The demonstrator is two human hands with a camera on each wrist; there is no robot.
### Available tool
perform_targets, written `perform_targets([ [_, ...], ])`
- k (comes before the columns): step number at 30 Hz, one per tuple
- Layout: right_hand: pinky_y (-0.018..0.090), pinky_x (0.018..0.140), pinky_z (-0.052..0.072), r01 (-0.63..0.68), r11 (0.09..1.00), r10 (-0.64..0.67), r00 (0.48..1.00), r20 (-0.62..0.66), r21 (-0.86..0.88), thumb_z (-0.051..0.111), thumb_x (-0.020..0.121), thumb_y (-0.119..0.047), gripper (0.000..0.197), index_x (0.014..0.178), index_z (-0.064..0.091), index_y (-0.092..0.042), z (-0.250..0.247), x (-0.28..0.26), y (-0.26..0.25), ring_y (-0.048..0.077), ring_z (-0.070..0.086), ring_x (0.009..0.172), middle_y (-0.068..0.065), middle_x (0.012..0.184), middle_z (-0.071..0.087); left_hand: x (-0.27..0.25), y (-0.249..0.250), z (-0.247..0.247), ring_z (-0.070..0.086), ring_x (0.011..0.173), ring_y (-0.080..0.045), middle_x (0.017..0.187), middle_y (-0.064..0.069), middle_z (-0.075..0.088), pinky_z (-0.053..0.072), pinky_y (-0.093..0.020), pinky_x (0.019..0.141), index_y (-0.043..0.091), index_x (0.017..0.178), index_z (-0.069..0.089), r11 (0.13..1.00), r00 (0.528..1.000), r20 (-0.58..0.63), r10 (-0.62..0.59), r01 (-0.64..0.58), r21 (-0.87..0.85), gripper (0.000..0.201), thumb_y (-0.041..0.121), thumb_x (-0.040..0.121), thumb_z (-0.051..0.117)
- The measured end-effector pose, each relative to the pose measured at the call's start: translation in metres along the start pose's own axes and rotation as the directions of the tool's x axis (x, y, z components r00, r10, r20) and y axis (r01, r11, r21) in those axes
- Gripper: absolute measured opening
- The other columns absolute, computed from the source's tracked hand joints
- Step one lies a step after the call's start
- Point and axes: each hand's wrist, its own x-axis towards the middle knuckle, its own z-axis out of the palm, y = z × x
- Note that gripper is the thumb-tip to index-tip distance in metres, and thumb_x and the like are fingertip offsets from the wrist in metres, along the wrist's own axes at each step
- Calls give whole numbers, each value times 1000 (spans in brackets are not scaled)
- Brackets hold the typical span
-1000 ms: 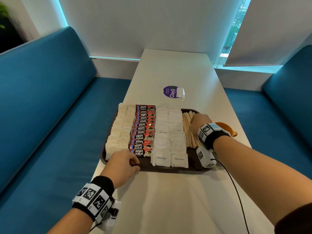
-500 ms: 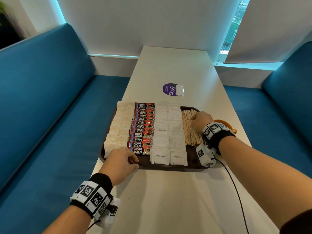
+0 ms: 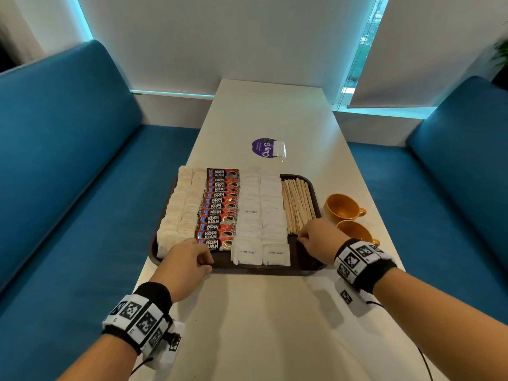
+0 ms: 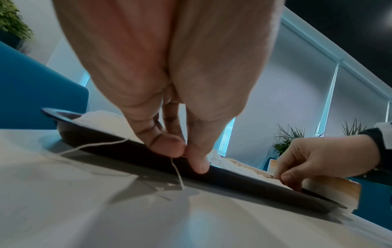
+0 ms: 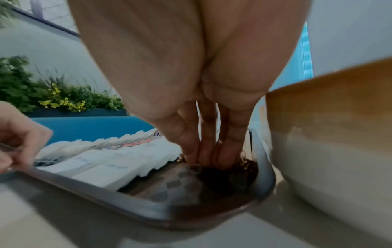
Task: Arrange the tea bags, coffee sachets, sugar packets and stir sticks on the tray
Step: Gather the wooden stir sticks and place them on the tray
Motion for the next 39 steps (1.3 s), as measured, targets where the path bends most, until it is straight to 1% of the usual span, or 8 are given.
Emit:
perform_targets([
  [7,23,81,51,30,994,-20,995,-96,101,56,101,-26,22,109,74,-17,3,10,0,14,63,88,-2,102,70,0,1,0,57,84,-3,96,12,58,39,-12,66,27,88,70,1000,1000,-7,3,-3,10,11,17,89,75],
  [15,28,92,54,98,988,-91,994,-62,119,56,101,-25,24,115,75,-20,7,7,-4,15,66,95,-2,108,73,1,0,0,58,84,-4,95,12,58,43,-15,68,27,87,70,1000,1000,0,-4,4,-1,13,16,88,76],
  [19,22,80,50,84,984,-66,991,-115,156,59,101,-27,21,110,76,-18,-2,5,-4,11,64,90,-2,104,73,2,-1,1,59,84,-4,95,11,59,43,-15,68,27,86,69,1000,1000,-12,3,-3,-15,14,16,88,76],
  [23,25,84,56,72,983,-42,984,-175,168,60,100,-27,19,110,74,-19,-11,-4,-3,11,65,89,-4,101,71,2,-2,2,58,85,-3,97,11,58,41,-13,69,28,89,70,1000,1000,-21,16,-16,-3,13,16,89,74],
  [26,18,78,51,76,975,-49,990,-132,210,63,99,-28,16,110,72,-23,-3,-18,2,6,62,87,-9,98,67,-5,0,-6,58,86,-1,96,13,61,40,-10,68,31,89,71,999,999,-13,49,-50,-4,14,17,92,71],
  [30,14,70,48,44,947,12,985,-171,318,70,94,-31,16,109,67,-29,4,-44,11,5,64,89,-14,94,63,-20,-12,-31,61,73,-6,77,9,68,44,-12,64,30,86,72,991,973,-231,11,-41,-125,18,12,87,73],
  [34,22,74,50,-102,912,213,945,-248,396,69,92,-45,37,122,61,-24,13,-71,19,7,61,86,-9,95,64,-28,-34,-45,58,83,-16,85,0,63,45,-31,73,28,108,61,965,893,-404,-197,104,-242,24,16,90,70],
  [39,38,95,55,-244,852,349,924,-154,464,70,87,-57,66,140,54,-20,42,-91,21,22,66,109,3,123,70,-29,-58,-33,49,122,-25,128,-8,56,42,-45,103,18,152,34,914,888,-264,-376,310,-262,77,36,89,74],
])
